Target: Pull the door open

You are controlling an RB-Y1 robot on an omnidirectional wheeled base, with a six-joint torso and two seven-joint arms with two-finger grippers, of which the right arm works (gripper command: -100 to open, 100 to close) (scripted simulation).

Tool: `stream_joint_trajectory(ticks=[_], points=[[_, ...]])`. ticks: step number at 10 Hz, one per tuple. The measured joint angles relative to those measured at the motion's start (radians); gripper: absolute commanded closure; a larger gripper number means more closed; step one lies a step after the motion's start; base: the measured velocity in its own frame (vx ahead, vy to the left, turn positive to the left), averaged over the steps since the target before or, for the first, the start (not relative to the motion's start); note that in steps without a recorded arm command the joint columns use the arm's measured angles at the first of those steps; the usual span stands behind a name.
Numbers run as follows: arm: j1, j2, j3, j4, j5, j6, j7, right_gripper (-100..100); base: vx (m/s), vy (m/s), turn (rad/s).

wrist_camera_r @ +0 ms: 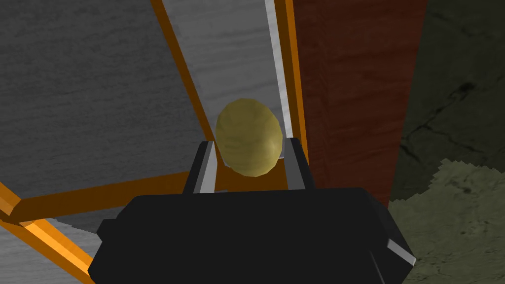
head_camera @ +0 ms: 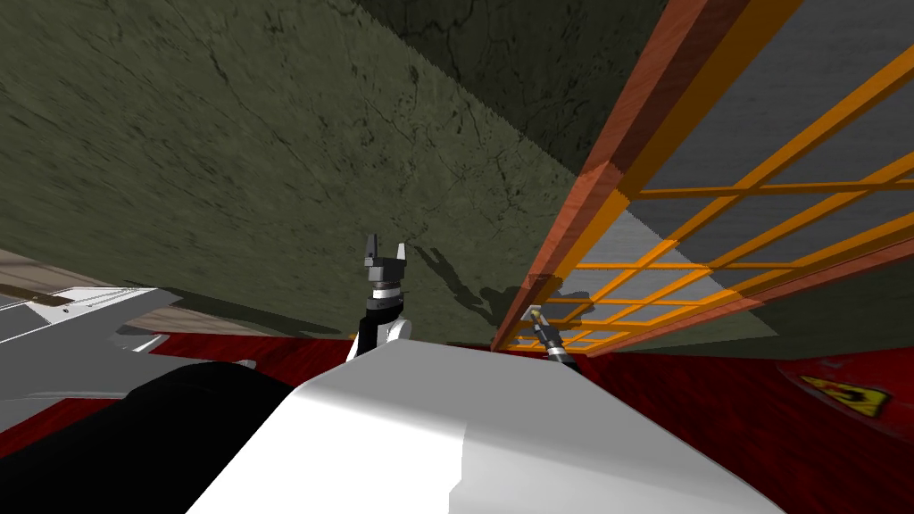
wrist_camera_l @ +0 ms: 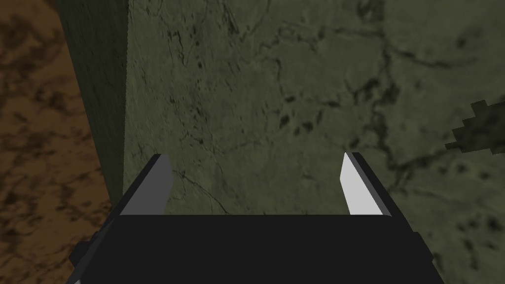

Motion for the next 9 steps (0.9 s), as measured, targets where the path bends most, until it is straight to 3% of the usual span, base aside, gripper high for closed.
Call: stream_joint_trajectory(ticks=[9], points=[[-0.001,0.001,0.027,-0.012,-0.077,0.018,-0.22,100,-0.038,-0.022,0.063]])
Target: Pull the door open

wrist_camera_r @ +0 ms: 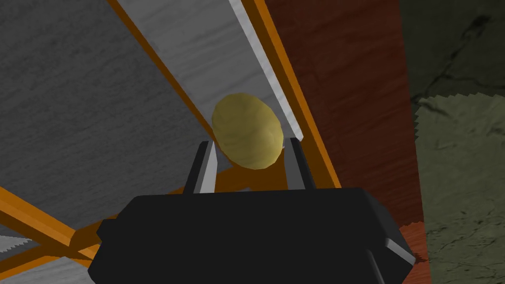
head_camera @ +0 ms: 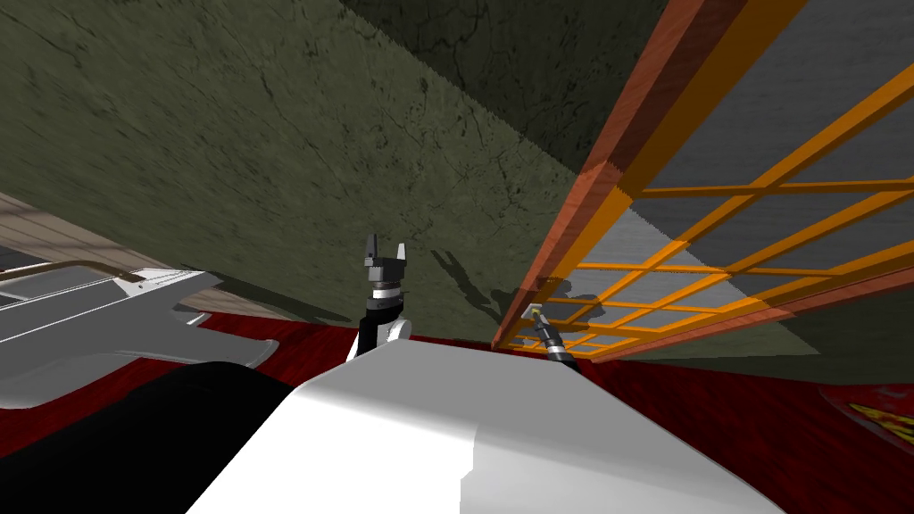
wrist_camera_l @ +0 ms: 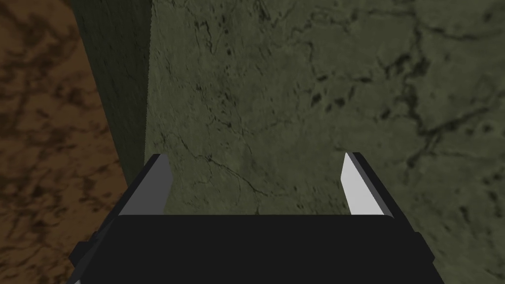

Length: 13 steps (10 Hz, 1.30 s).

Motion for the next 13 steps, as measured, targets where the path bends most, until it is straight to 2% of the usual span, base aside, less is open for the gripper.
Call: stream_joint_trajectory(ticks=[3,4,8,13], points=[[0.003,0.001,0.009,-0.005,-0.027,0.008,-0.076,100,-0.043,-0.021,0.057],[0.006,0.004,0.013,-0.015,-0.031,0.01,-0.097,-100,-0.021,-0.003,0.019],[0.012,0.005,0.013,-0.022,-0.037,0.013,-0.168,-100,-0.004,-0.002,0.018],[0.026,0.008,0.013,-0.037,-0.05,0.019,-0.299,-100,-0.012,-0.003,0.025]])
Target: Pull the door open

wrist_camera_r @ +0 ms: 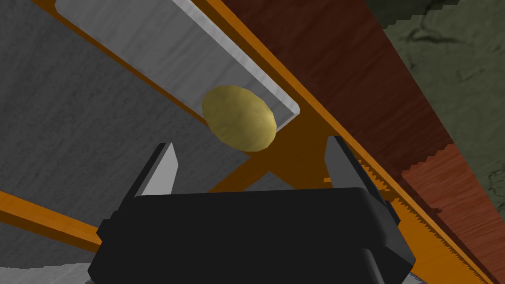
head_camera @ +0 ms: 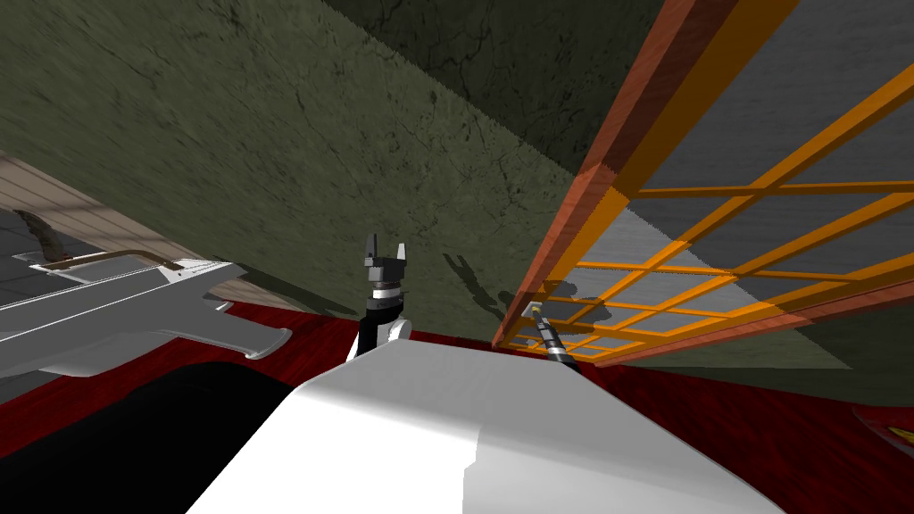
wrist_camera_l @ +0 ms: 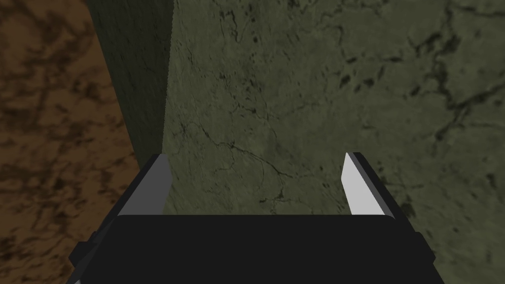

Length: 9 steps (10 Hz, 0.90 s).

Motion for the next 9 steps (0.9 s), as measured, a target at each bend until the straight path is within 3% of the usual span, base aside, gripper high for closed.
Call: stream_joint_trajectory(ticks=[9], points=[[0.028,0.007,-0.001,-0.028,-0.026,0.01,-0.225,-100,-0.014,-0.004,0.03]])
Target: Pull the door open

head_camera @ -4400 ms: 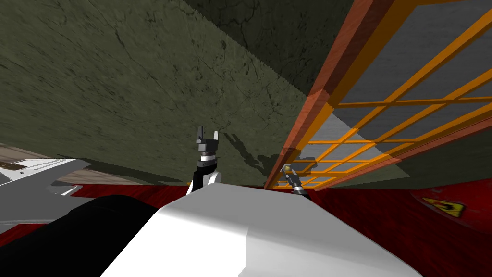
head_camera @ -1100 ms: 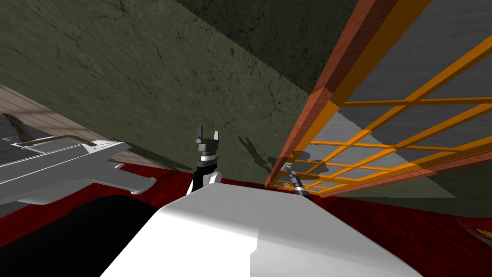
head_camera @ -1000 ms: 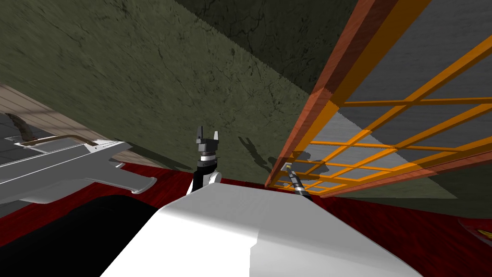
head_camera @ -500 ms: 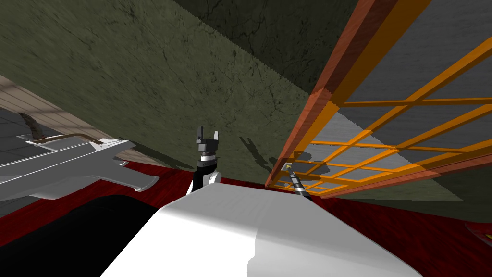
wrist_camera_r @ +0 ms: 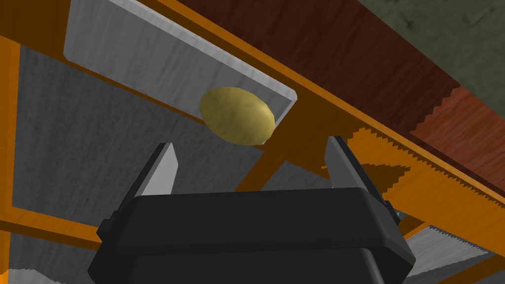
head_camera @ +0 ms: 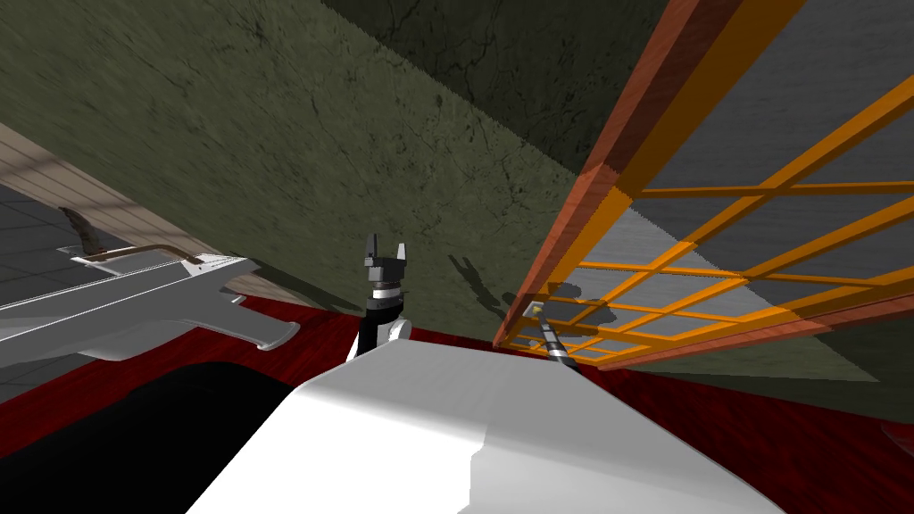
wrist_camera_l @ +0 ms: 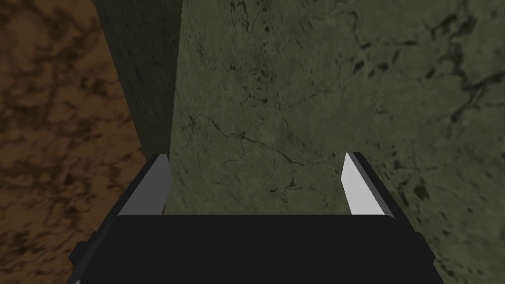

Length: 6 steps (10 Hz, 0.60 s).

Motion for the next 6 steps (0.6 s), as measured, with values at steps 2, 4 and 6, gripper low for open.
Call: stream_joint_trajectory(ticks=[2,4,6], points=[[0.006,0.001,0.0,-0.006,-0.005,0.003,-0.046,-100,-0.011,-0.004,0.026],[0.016,0.004,0.0,-0.019,-0.013,0.008,-0.099,-100,-0.016,-0.005,0.038],[0.021,0.005,-0.001,-0.024,-0.02,0.01,-0.149,-100,-0.015,-0.001,0.03]])
